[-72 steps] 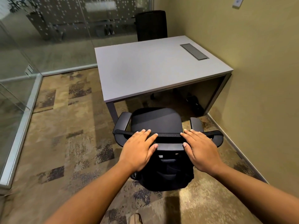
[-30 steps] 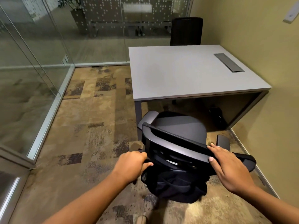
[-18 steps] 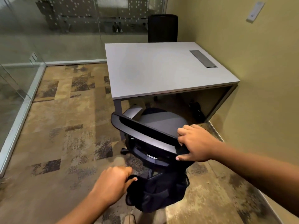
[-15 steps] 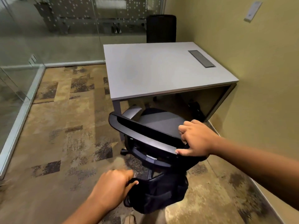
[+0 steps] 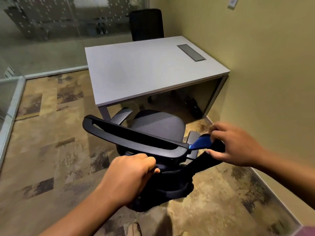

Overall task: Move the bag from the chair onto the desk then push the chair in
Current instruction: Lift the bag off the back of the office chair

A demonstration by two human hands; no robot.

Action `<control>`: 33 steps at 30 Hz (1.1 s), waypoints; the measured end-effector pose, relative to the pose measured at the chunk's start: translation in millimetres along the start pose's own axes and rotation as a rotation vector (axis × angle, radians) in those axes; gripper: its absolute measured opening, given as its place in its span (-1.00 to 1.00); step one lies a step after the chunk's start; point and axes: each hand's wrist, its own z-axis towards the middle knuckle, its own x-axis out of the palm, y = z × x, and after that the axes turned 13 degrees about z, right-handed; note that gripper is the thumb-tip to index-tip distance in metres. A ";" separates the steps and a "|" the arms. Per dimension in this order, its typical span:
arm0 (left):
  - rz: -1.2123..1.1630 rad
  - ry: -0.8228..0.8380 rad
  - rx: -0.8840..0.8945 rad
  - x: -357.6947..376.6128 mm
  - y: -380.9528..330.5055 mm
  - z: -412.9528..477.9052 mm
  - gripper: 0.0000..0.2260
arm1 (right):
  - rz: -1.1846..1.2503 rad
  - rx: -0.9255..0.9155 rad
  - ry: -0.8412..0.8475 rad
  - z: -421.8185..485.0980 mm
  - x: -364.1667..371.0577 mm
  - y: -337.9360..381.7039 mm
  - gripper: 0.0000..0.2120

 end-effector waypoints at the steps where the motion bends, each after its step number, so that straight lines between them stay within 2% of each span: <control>1: -0.006 -0.024 0.017 -5.3 -6.9 7.4 -0.72 | 0.035 0.024 -0.014 -14.7 1.9 -5.5 -0.65; 4: 0.009 -0.087 0.074 -23.5 -26.0 26.4 -0.73 | 0.076 -0.019 -0.065 -65.0 19.2 -14.8 -0.30; 7: -0.004 -0.123 0.102 -42.6 -40.9 41.5 -0.72 | 0.122 -0.099 -0.018 -116.6 54.5 -13.0 -0.17; 10: 0.008 -0.140 0.126 -62.4 -55.9 55.0 -0.71 | 0.186 -0.147 0.010 -143.5 85.6 -10.3 -0.12; 15: -0.034 -0.199 0.187 -90.2 -77.6 71.9 -0.73 | 0.388 -0.202 -0.224 -123.2 75.8 -29.9 -0.11; 17: -0.028 -0.262 0.176 -96.4 -86.0 79.1 -0.76 | 0.467 -0.235 -0.273 -110.7 55.4 -39.8 -0.23; 22: -0.024 -0.382 0.133 -96.5 -99.1 98.0 -0.81 | 0.442 -0.404 -0.250 -105.8 9.1 -53.4 -0.48; 26: -0.039 -0.421 -0.008 -74.2 -92.9 115.8 -0.79 | 0.440 -0.418 -0.280 -113.9 -25.4 -52.0 -0.69; 28: -0.096 -0.430 -0.136 -58.0 -88.5 127.3 -0.77 | 0.459 -0.410 -0.311 -114.5 -35.7 -46.8 -0.72; 30: -0.127 -0.442 -0.192 -39.6 -86.9 138.2 -0.70 | 0.481 -0.381 -0.347 -113.2 -40.5 -45.6 -0.70; 33: -0.150 -0.527 -0.060 -9.7 -89.7 145.4 -0.62 | 0.528 -0.277 -0.415 -111.6 -48.4 -57.5 -0.61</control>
